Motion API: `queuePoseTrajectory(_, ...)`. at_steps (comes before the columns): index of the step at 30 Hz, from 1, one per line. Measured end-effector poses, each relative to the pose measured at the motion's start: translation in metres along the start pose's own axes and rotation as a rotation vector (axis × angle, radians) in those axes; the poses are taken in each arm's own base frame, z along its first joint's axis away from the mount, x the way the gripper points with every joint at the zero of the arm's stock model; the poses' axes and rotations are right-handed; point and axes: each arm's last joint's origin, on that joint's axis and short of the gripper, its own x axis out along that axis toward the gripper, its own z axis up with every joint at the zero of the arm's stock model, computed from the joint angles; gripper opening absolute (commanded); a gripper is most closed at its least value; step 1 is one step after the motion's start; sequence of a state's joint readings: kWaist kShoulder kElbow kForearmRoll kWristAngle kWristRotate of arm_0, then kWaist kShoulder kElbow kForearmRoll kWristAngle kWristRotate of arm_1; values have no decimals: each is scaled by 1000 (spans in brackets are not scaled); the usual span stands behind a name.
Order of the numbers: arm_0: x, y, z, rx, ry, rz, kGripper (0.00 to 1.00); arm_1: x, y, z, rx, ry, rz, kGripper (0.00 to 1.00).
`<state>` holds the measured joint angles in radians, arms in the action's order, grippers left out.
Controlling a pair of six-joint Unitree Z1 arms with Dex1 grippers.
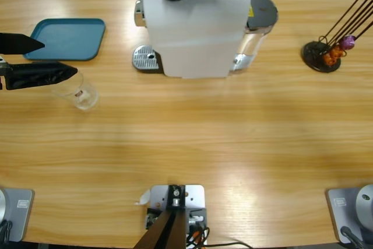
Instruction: Pour coffee
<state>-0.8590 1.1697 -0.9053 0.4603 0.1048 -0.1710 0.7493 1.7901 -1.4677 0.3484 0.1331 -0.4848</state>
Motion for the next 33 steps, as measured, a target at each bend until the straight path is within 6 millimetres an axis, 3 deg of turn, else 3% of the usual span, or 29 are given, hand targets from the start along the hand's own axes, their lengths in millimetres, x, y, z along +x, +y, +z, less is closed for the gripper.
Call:
queuePoseTrajectory(2,0,0,0,0,0,0,977,-5,11,6,20,-13,20,0)
queuePoseTrajectory(6,0,0,0,0,0,0,977,-26,48,24,179,-5,79,0)
queuePoseTrajectory(9,0,0,0,-1,-1,0,974,-47,65,24,349,11,11,0)
queuePoseTrajectory(15,0,-1,0,2,-1,-6,973,-86,79,-34,811,81,-210,0)
queuePoseTrajectory(19,-1,-5,0,15,-5,-25,973,-108,64,-52,990,32,-353,0)
queuePoseTrajectory(26,-6,-9,0,-1,-16,-43,973,-129,22,-67,1130,-89,-508,0)
queuePoseTrajectory(30,-8,-9,-1,1,-22,-50,977,-137,-8,-67,1221,-241,-594,0)
queuePoseTrajectory(33,-8,-10,-1,4,-22,-53,981,-135,-21,-54,1267,-331,-598,0)
